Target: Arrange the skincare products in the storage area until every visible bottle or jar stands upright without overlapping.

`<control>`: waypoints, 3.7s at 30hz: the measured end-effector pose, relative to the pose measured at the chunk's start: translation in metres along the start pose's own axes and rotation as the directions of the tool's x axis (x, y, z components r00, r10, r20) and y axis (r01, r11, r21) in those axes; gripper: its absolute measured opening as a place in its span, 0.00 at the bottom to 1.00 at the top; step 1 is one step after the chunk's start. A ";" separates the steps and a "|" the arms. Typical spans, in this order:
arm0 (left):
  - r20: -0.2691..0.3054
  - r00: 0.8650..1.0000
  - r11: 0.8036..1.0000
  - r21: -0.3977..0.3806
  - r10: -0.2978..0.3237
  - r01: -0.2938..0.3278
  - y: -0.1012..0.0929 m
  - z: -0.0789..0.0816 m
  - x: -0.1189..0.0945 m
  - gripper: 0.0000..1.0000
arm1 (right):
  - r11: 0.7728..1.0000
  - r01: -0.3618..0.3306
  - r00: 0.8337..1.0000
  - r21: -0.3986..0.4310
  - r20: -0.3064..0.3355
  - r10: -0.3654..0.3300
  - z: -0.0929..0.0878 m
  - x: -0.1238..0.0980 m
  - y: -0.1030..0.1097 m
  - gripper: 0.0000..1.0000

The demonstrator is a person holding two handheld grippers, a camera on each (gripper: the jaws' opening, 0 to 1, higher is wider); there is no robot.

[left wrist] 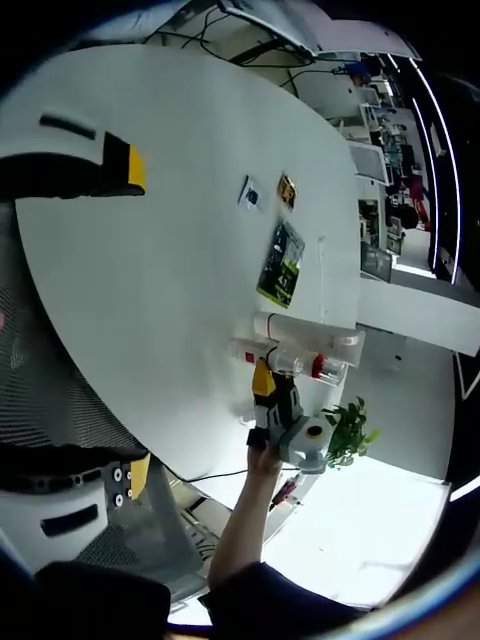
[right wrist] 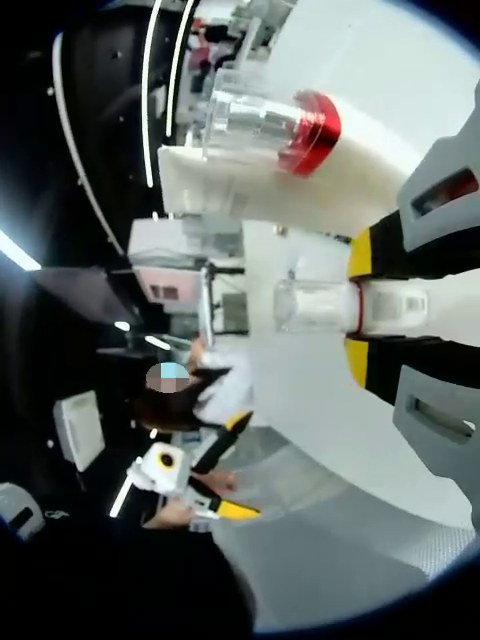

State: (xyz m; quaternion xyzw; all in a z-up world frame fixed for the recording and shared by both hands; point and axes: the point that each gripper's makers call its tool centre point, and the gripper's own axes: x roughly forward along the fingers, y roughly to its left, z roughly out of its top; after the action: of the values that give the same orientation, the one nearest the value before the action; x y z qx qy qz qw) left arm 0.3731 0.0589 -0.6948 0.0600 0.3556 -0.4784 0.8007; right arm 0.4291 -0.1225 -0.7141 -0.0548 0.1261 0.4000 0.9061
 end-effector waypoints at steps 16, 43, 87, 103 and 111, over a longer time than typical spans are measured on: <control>-0.016 1.000 1.000 -0.002 -0.008 0.008 -0.003 -0.003 0.002 0.98 | 0.999 0.046 0.990 0.016 -0.131 -0.044 -0.040 -0.003 0.002 0.12; -0.030 0.999 1.000 -0.014 -0.015 0.014 -0.002 -0.007 0.005 0.97 | 0.993 0.108 0.980 0.049 -0.172 -0.098 -0.060 0.007 -0.012 0.11; -0.040 0.999 0.999 -0.024 -0.022 0.021 -0.004 -0.011 0.007 0.97 | 0.955 0.265 0.949 0.133 -0.212 -0.234 -0.062 -0.002 -0.015 0.09; -0.041 0.999 0.999 -0.030 -0.017 0.016 -0.002 -0.012 0.005 0.96 | 0.956 0.269 0.946 0.117 -0.219 -0.239 -0.060 0.002 -0.028 0.08; -0.041 0.999 0.999 -0.031 -0.015 0.014 0.000 -0.012 0.004 0.96 | 0.956 0.267 0.946 0.121 -0.223 -0.236 -0.060 0.003 -0.028 0.08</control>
State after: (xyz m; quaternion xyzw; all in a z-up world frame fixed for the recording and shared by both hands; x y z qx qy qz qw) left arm 0.3680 0.0608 -0.7062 0.0549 0.3799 -0.4774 0.7904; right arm 0.4404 -0.1509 -0.7729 -0.0434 0.2407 0.2623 0.9335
